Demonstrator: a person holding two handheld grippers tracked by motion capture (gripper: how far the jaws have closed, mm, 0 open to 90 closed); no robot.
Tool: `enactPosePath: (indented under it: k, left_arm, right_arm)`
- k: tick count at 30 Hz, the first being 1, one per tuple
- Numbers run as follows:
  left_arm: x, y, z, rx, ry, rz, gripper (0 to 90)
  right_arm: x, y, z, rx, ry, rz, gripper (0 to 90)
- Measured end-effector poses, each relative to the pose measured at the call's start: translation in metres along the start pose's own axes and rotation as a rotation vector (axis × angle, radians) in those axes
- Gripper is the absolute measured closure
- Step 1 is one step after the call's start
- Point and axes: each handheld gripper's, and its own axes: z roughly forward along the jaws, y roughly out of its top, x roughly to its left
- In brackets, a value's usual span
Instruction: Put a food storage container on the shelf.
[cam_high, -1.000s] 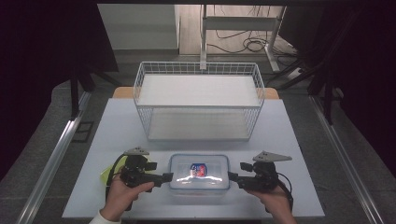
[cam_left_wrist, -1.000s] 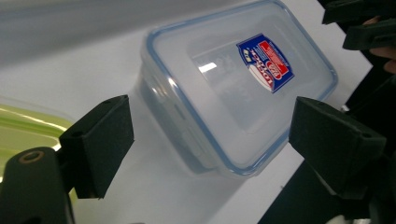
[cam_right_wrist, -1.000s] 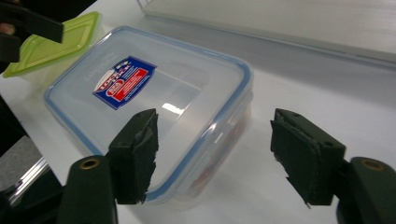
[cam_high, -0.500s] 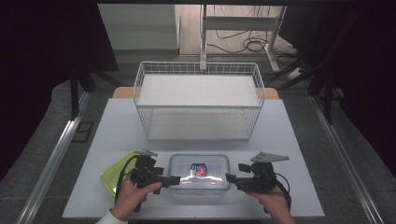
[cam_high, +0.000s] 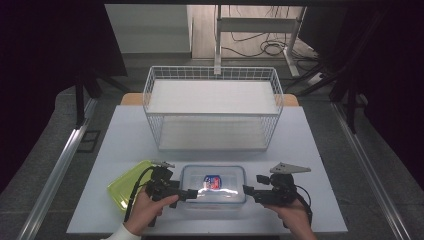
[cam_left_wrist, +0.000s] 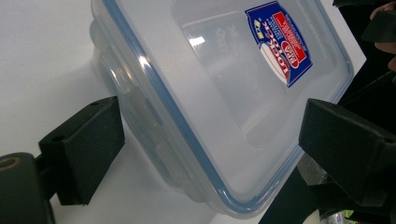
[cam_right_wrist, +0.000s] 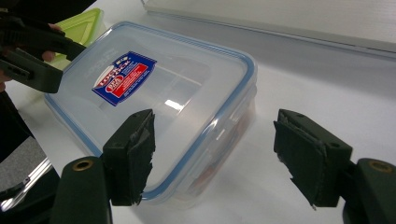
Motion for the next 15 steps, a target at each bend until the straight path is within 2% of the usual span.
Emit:
enactPosePath:
  k: [5,8,11,13,15]
  left_arm:
    - [0.0032,0.0007,0.002,0.003,-0.019,-0.005,5.5]
    - [0.0093,-0.0008,0.0051,0.007,-0.058,-0.04,5.4]
    - [0.0085,-0.0008,0.0065,0.004,-0.02,-0.025,5.8]
    - [0.0087,-0.0003,0.0069,0.004,-0.032,-0.032,5.9]
    - [0.0081,-0.0005,0.0081,0.007,-0.023,-0.027,6.7]
  right_arm:
    - [-0.002,-0.0009,0.001,0.0,0.009,0.016,29.0]
    - [-0.0027,-0.0014,0.0025,-0.001,0.011,0.021,27.8]
    - [-0.0026,-0.0018,0.0036,0.0,0.014,0.026,27.6]
    - [-0.0029,-0.002,0.0044,0.001,0.014,0.023,27.6]
    - [-0.0031,-0.0025,0.0054,0.002,0.017,0.025,27.5]
